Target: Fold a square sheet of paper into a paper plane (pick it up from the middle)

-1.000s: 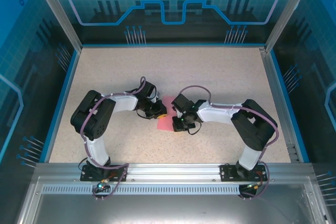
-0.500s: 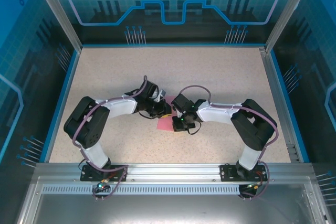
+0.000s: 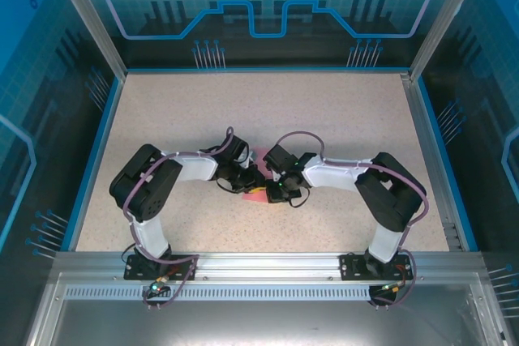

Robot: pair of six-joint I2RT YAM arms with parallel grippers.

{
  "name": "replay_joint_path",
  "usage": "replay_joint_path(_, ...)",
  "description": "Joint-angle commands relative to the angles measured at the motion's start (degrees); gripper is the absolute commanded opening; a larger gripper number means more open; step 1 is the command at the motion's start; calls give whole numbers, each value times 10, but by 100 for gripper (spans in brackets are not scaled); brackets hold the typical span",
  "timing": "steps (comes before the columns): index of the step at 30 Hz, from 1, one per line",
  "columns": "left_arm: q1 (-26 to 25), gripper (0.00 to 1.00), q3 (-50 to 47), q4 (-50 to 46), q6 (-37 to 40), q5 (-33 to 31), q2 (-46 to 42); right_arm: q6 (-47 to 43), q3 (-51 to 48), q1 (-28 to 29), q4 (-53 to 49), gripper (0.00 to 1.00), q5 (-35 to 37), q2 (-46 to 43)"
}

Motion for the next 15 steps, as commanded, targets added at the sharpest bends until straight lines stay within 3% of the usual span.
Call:
replay_joint_path(1, -2, 15, -17, -1, 18, -42, 12, 8, -5, 17, -77, 9, 40, 36)
replay_joint_path(7, 3, 15, -19, -9, 37, -90, 13, 15, -6, 19, -98, 9, 57, 50)
replay_joint_path(15, 34, 15, -6, -4, 38, -99, 8, 18, -6, 20, -119, 9, 71, 63)
